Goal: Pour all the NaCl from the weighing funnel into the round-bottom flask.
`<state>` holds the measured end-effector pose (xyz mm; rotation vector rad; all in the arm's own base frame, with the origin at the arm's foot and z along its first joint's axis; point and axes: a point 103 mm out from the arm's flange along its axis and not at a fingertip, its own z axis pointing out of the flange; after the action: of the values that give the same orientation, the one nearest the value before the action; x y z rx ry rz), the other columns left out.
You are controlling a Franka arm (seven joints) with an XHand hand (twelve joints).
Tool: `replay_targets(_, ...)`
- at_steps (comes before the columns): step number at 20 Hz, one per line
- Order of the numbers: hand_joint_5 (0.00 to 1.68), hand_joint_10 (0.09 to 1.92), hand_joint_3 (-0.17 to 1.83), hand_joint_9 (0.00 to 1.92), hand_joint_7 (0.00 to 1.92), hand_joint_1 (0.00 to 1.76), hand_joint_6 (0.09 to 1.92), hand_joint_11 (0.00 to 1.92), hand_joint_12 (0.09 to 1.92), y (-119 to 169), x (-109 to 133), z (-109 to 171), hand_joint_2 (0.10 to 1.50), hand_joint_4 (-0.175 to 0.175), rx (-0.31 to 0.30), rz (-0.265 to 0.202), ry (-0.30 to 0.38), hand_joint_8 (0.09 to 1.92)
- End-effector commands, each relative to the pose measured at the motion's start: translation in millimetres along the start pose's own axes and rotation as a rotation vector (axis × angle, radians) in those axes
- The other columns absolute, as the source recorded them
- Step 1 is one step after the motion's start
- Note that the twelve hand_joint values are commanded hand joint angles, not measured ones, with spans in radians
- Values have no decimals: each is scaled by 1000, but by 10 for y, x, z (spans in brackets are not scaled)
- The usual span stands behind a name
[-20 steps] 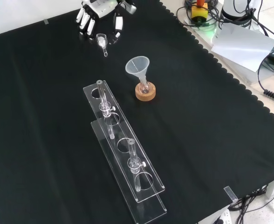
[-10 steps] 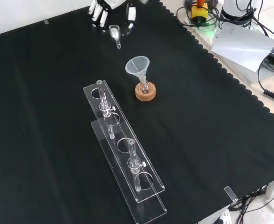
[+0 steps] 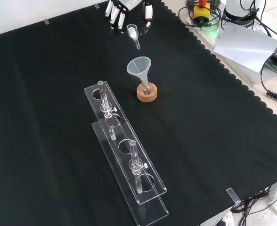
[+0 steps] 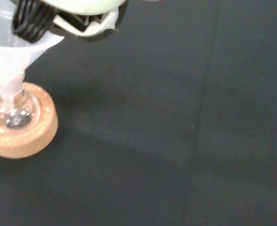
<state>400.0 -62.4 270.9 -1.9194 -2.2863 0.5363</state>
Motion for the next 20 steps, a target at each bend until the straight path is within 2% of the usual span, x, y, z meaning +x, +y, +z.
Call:
replay_targets(1, 1160, 477, 762, 892, 568, 1102, 919, 626, 1195, -5, 89, 27, 650, 175, 19, -14, -30, 675)
replay_targets(7, 1159, 477, 765, 892, 567, 1102, 921, 625, 1197, 105, 123, 8, 649, 175, 40, -17, -62, 676)
replay_targets(20, 1158, 477, 770, 893, 566, 1102, 925, 624, 1199, 242, 119, -46, 647, 175, 103, -30, -198, 678)
